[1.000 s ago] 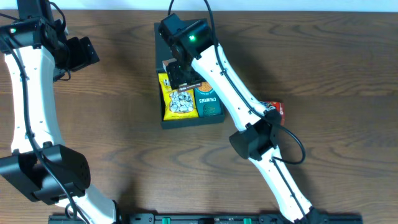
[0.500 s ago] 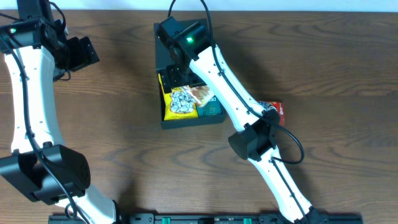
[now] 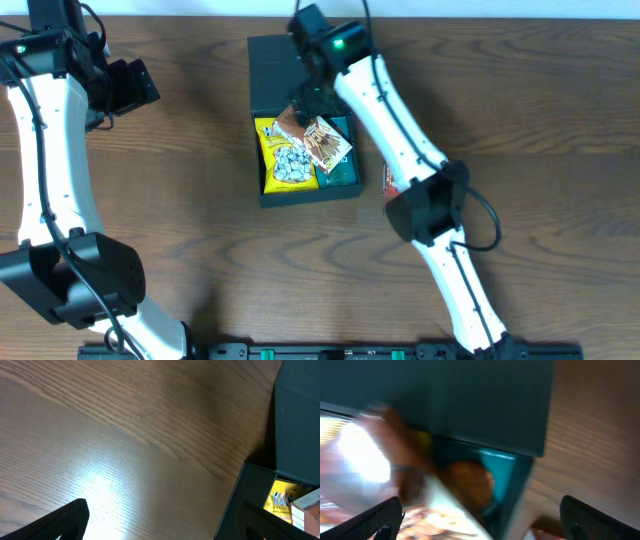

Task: Pack container
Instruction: 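Carry the Pocky box over the black box and lower it in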

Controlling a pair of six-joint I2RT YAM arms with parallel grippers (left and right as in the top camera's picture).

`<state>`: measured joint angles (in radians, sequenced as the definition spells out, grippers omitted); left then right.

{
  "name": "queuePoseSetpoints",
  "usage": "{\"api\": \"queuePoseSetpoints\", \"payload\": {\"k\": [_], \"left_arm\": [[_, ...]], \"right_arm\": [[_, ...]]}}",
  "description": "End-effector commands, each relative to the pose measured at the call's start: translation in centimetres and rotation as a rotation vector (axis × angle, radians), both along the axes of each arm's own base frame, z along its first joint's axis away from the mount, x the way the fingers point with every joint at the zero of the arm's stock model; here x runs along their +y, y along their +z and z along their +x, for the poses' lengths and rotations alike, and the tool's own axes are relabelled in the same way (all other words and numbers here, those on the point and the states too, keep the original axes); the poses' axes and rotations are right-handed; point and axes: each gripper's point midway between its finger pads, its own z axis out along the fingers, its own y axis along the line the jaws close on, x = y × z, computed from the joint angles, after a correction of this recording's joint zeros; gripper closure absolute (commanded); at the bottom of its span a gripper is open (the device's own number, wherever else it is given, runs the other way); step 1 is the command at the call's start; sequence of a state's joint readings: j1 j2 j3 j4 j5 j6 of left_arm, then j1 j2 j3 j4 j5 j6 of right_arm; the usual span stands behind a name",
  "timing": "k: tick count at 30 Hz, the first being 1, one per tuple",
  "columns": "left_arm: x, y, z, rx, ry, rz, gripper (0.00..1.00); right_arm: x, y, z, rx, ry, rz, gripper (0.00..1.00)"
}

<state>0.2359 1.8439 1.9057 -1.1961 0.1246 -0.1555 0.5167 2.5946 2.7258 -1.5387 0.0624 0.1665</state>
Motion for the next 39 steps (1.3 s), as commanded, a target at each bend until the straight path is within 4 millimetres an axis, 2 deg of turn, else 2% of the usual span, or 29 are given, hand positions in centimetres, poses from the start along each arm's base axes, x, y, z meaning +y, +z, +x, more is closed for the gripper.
{"api": "queuePoseSetpoints", "payload": {"k": [1, 4, 9, 16, 19, 21, 22, 24, 26, 27, 29, 30, 33, 34, 36, 37, 38, 39], "left_arm": [[0.2, -0.1, -0.1, 0.003, -0.01, 0.006, 0.05], [0.2, -0.1, -0.1, 0.004, -0.01, 0.006, 0.05], [0.2, -0.1, -0.1, 0.004, -0.01, 0.006, 0.05], [0.3, -0.1, -0.1, 0.004, -0.011, 0.007, 0.05], [0.3, 0.0, -0.1, 0.002, -0.011, 0.007, 0.05], [0.3, 0.0, 0.0, 0.0, -0.011, 0.007, 0.05], [0.3, 0.0, 0.0, 0.0, -0.011, 0.007, 0.05], [0.3, 0.0, 0.0, 0.0, -0.011, 0.008, 0.05], [0.3, 0.0, 0.0, 0.0, -0.011, 0.007, 0.05], [0.3, 0.0, 0.0, 0.0, -0.011, 0.007, 0.05], [0.3, 0.0, -0.1, 0.001, -0.013, 0.008, 0.05], [0.3, 0.0, -0.1, 0.002, -0.013, 0.008, 0.05], [0.2, -0.1, -0.1, 0.005, -0.013, 0.007, 0.05], [0.2, -0.1, -0.1, 0.005, -0.013, 0.007, 0.05], [0.2, -0.1, -0.1, 0.005, -0.013, 0.007, 0.05], [0.2, -0.1, -0.1, 0.005, -0.014, 0.007, 0.05], [0.2, -0.1, -0.1, 0.005, -0.014, 0.007, 0.05], [0.2, -0.1, -0.2, 0.005, -0.014, 0.007, 0.05]], "right_arm": [[0.2, -1.4, -1.0, 0.089, 0.13, 0.054, 0.01], [0.6, -1.8, -1.6, 0.126, 0.165, 0.098, 0.02], [0.9, -1.0, -0.9, 0.087, 0.202, 0.109, 0.08], [1.0, 2.2, -0.7, 0.016, 0.287, 0.122, 0.06], [0.9, 3.8, -1.2, -0.002, 0.339, 0.133, 0.05], [1.6, 5.1, -1.9, 0.002, 0.394, 0.195, 0.05], [2.0, 5.7, -2.3, 0.005, 0.426, 0.232, 0.08], [1.8, 6.2, -2.2, -0.005, 0.427, 0.245, 0.25], [1.3, 6.3, -1.8, -0.01, 0.405, 0.252, 0.66], [1.0, 6.0, -1.4, -0.008, 0.38, 0.256, 0.76], [0.6, 5.5, -1.2, 0.004, 0.368, 0.265, 0.89], [0.3, 5.0, -1.2, 0.018, 0.362, 0.265, 0.9], [-0.2, 3.1, -1.9, 0.082, 0.362, 0.25, 0.82], [-0.3, 2.6, -2.2, 0.1, 0.361, 0.245, 0.72], [0.1, 1.7, -3.0, 0.138, 0.389, 0.253, 0.35], [0.4, 1.4, -3.5, 0.155, 0.406, 0.262, 0.26], [0.7, 1.3, -3.9, 0.166, 0.42, 0.27, 0.11], [1.0, 1.3, -4.1, 0.17, 0.432, 0.271, 0.01]]}}
